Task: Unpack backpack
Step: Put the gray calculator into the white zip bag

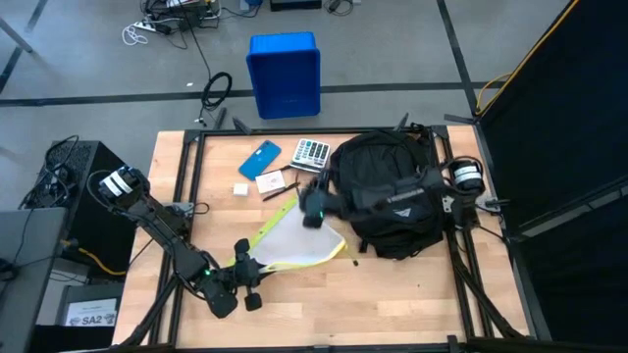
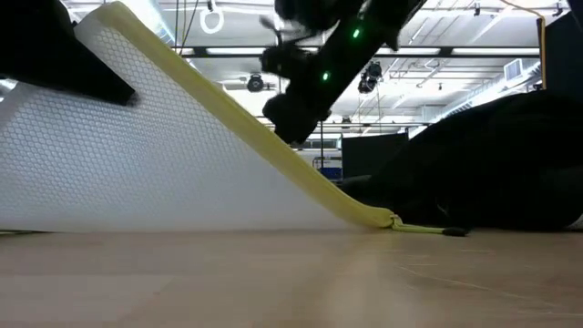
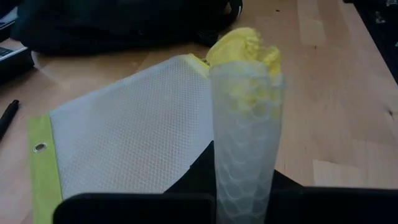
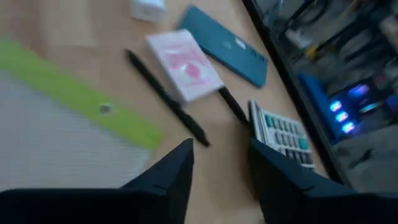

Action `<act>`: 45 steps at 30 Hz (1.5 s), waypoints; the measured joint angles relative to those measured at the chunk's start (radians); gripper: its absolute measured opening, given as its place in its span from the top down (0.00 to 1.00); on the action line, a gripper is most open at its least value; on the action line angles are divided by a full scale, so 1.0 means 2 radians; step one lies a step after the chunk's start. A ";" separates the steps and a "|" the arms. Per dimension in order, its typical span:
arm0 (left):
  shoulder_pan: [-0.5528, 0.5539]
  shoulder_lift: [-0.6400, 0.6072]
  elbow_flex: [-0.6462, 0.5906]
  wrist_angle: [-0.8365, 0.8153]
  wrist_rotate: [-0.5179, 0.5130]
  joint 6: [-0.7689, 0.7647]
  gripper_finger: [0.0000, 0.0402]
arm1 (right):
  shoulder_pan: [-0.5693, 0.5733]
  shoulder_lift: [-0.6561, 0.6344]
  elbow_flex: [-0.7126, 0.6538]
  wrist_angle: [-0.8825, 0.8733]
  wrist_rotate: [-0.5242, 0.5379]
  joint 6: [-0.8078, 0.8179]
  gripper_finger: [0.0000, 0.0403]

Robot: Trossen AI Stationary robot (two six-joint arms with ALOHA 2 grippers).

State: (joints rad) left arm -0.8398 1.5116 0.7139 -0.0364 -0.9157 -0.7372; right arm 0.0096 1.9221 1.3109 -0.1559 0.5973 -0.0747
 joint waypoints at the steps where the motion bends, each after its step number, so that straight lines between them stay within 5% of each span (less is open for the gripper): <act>1: 0.000 0.000 0.000 0.000 0.000 0.000 1.00 | -0.017 0.000 0.000 -0.002 -0.021 0.000 0.63; 12: 0.000 0.000 0.000 0.000 0.006 0.000 1.00 | -0.107 0.003 0.000 0.001 -0.182 -0.021 0.53; 29: 0.001 0.000 0.000 0.001 0.006 0.001 1.00 | -0.139 0.006 -0.043 0.047 -0.166 -0.038 0.53; 39: 0.001 0.000 0.001 0.007 0.006 0.002 1.00 | -0.151 0.080 -0.040 0.108 -0.165 -0.027 0.52; 45: 0.001 0.000 0.000 0.004 0.006 0.002 1.00 | -0.155 0.090 -0.040 0.106 -0.143 -0.017 0.72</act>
State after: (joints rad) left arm -0.8379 1.5108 0.7147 -0.0291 -0.9035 -0.7331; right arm -0.2996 2.1027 1.2310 0.0561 0.3114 -0.1085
